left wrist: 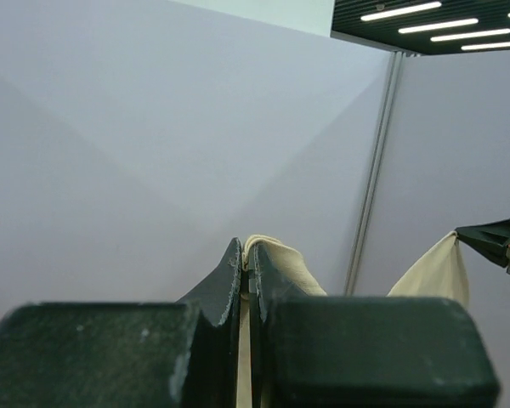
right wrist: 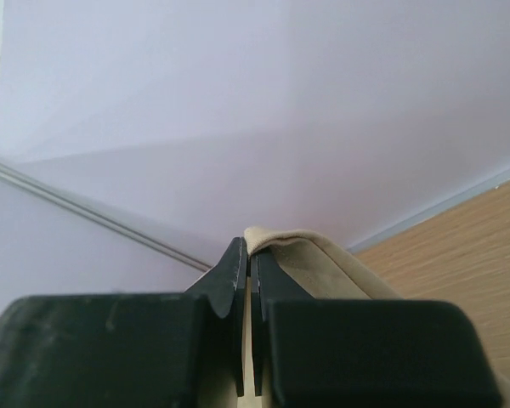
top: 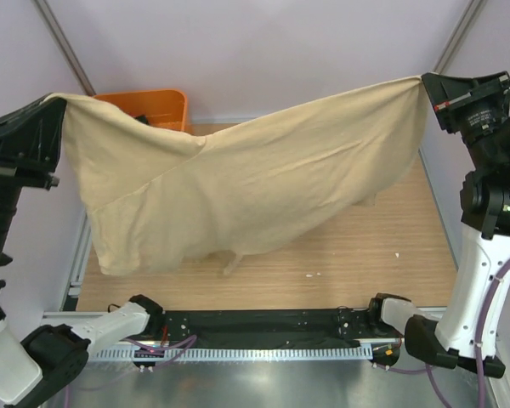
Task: Fold and stack the t-shirts
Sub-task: Flatten the tshirt out
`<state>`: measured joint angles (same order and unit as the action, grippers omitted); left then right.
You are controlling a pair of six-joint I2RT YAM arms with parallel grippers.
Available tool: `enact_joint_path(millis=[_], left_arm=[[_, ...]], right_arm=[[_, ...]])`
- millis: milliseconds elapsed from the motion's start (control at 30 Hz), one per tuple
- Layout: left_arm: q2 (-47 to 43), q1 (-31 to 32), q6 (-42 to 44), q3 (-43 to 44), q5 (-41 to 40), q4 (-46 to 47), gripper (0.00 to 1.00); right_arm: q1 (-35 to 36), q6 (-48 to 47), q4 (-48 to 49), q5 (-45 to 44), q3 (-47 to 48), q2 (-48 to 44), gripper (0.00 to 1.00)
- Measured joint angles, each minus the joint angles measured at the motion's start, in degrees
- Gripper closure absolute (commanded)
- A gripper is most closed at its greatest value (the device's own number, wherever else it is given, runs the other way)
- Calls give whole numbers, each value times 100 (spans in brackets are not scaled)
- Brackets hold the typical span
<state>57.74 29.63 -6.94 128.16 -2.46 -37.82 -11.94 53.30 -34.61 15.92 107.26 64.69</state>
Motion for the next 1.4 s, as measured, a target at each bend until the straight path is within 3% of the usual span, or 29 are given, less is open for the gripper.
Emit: enact_joint_path(millis=[233,400,767,900,1000,1067,1200,1400], left_arm=[[951,0,20,243,17,352,100],[1150,0,-46,170,328,240,100],[-802,0,-520,13,1228,114,100],[-1062,0,-758,127,1510,1040,100],[-944,2,-876,-341,1674,1893,100],[-527,2,-890,-514,1770,2304,100],[1139,-39,-651,-826,1875,3010,100],[3886,-446,-356,-2463,2168,3700,100]], right_arm=[[-2,28,-256,48,94,743,99],[0,-105,-848,15,57,485,99],[74,-592,-2129,-210,503,-2090,99],[87,-592,-2240,-490,664,-2470,99],[96,-509,-2159,-942,219,-2455,99],[96,-437,-1884,-1266,-507,-2437,99],[96,-352,-1054,-1834,-2286,-1930,99],[96,-260,791,-2426,-4896,-721,99]])
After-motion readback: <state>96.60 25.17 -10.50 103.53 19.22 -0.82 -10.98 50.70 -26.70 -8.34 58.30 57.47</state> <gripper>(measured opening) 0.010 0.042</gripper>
